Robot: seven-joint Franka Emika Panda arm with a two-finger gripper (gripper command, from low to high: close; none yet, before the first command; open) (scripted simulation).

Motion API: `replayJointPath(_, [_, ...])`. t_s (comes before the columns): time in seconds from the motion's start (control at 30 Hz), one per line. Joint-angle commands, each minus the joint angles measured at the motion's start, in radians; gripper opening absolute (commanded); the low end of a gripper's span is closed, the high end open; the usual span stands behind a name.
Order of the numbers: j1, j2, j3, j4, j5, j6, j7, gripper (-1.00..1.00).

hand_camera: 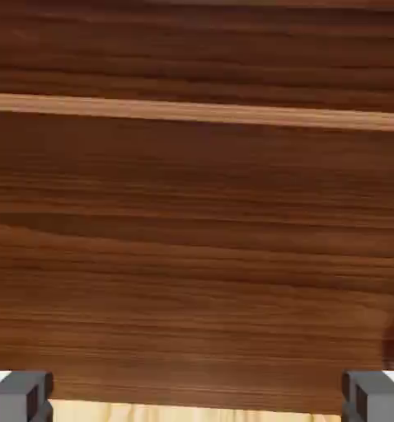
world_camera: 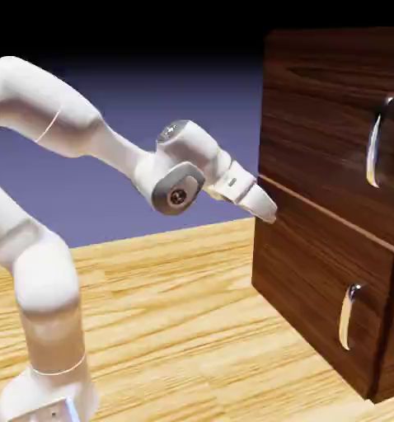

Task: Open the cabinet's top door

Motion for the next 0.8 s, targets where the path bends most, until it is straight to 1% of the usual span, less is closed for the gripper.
replayJointPath(0.0, [0.015, -0.005, -0.017, 0.012, -0.044, 0.002, 0.032, 0.0])
replayJointPath(0.77, [0.353, -0.117, -0.416, 0.278, -1.044, 0.039, 0.774, 0.0])
